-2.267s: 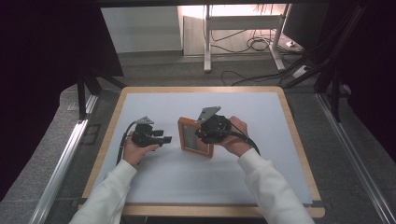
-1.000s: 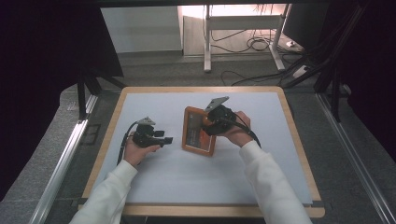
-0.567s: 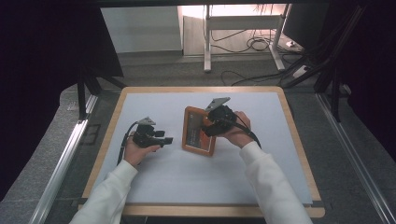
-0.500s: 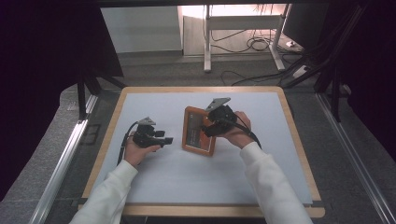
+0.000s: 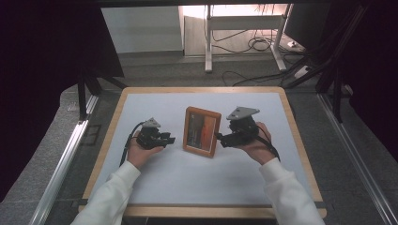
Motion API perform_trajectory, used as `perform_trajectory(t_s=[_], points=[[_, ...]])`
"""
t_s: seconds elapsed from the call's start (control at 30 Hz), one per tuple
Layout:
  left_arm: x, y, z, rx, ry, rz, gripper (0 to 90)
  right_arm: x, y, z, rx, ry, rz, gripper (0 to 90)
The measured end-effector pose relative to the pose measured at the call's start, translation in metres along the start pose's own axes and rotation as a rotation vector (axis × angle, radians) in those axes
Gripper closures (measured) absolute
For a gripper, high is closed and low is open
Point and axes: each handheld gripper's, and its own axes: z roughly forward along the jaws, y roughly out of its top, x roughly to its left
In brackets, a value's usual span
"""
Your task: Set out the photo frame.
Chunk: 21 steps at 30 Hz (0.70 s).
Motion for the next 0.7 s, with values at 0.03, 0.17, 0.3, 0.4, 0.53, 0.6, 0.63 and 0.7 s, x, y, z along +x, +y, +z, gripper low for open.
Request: perform_trajectory(t_s=[0.03, 0.17, 0.3, 0.4, 0.53, 0.6, 0.63, 0.7], points=[[-0.002, 0.002, 0.002, 0.000, 0.000, 0.007, 77.3, 0.001, -0.007, -0.003, -0.001, 0.001, 0.002, 14.8], [-0.010, 0.008, 0.011, 0.009, -0.002, 0.033, 88.3, 0.004, -0.034, -0.013, 0.020, -0.020, 0.003, 14.8], [-0.015, 0.012, 0.018, 0.015, -0.012, 0.041, 89.8, 0.002, -0.058, -0.021, 0.014, -0.020, 0.041, 14.9], [-0.018, 0.012, 0.022, 0.022, -0.017, 0.044, 90.0, 0.001, -0.072, -0.025, 0.028, -0.028, 0.060, 15.3], [-0.020, 0.012, 0.025, 0.029, -0.034, 0.048, 90.0, -0.004, -0.087, -0.029, 0.019, -0.014, 0.111, 15.7], [-0.020, 0.011, 0.025, 0.033, -0.032, 0.047, 90.0, -0.003, -0.094, -0.031, 0.011, -0.011, 0.126, 15.8], [-0.020, 0.011, 0.025, 0.034, -0.037, 0.045, 90.0, -0.003, -0.096, -0.031, 0.011, -0.011, 0.126, 15.9], [-0.020, 0.011, 0.025, 0.033, -0.038, 0.041, 90.0, -0.002, -0.100, -0.031, 0.032, -0.021, 0.115, 15.9]])
